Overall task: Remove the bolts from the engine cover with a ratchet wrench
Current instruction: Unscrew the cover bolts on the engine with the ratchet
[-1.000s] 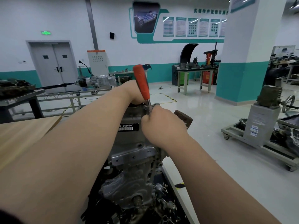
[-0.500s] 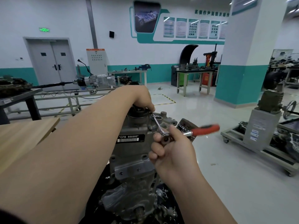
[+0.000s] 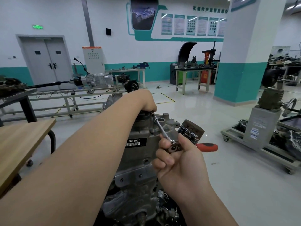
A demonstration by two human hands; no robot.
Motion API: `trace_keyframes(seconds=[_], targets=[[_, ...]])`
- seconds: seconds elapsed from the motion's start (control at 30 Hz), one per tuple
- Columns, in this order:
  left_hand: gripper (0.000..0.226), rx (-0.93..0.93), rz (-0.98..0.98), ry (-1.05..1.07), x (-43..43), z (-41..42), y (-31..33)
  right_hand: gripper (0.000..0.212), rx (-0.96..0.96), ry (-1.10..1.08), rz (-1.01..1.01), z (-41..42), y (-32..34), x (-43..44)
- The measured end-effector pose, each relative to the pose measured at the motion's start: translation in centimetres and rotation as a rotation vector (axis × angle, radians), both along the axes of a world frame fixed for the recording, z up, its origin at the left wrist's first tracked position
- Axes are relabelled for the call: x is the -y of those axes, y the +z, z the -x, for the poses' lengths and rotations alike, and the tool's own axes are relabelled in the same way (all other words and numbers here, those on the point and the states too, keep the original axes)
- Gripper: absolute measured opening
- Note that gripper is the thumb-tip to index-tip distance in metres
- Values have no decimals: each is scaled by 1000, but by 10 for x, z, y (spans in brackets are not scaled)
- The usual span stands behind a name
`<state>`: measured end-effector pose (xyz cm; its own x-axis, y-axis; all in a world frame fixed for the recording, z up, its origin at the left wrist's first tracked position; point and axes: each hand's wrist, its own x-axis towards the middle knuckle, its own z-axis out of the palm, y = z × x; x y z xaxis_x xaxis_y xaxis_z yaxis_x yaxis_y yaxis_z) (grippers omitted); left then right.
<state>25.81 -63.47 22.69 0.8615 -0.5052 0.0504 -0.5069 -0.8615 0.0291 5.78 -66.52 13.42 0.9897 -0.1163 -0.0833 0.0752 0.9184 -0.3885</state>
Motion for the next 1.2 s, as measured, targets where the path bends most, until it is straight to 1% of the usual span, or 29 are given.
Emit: trace_keyframes(seconds=[0.17,0.3,0.37,0.4,0.43,0.5,0.53,0.57,0.6,0.63,0.67,0.77,0.83,0.87,0.93,1.03,1.1,1.2], targets=[[32,-14,-42,-32,2,6,3,18,-81,-90,404,-1,4,4],[40,2,-52,-46,3,12,4,20,-125,-121,613,2,8,9],[41,7,-41,-57,2,14,3,23,-175,-156,805,3,11,12],[41,13,-28,-57,1,15,3,24,-198,-189,974,4,14,13],[40,18,-17,-61,2,15,3,23,-219,-235,1191,5,16,14],[38,-17,-10,-79,1,16,2,15,-232,-376,1696,7,18,15],[35,-36,11,-84,2,15,2,17,-243,-445,1959,7,17,14],[31,-39,23,-78,2,16,1,22,-244,-503,2172,7,17,12],[33,-16,27,-72,2,17,1,25,-237,-546,2302,7,16,9],[37,28,5,-63,2,17,0,25,-232,-567,2363,6,17,6],[40,62,-19,-52,2,19,0,24,-234,-571,2377,4,16,4],[33,69,47,-38,2,19,-3,21,-186,-576,2257,1,15,3],[26,36,67,-78,0,19,-2,17,-159,-517,2042,-1,12,6],[26,26,59,-86,0,19,-1,14,-148,-478,1883,-2,10,8],[35,40,30,-64,-2,17,-1,11,-148,-398,1510,-4,6,9],[35,64,21,-49,-3,18,-1,11,-150,-272,969,-2,4,6],[36,70,25,-52,-3,19,-1,16,-128,-184,673,0,7,3],[38,60,37,-43,-3,17,-1,20,-45,-58,248,2,9,4]])
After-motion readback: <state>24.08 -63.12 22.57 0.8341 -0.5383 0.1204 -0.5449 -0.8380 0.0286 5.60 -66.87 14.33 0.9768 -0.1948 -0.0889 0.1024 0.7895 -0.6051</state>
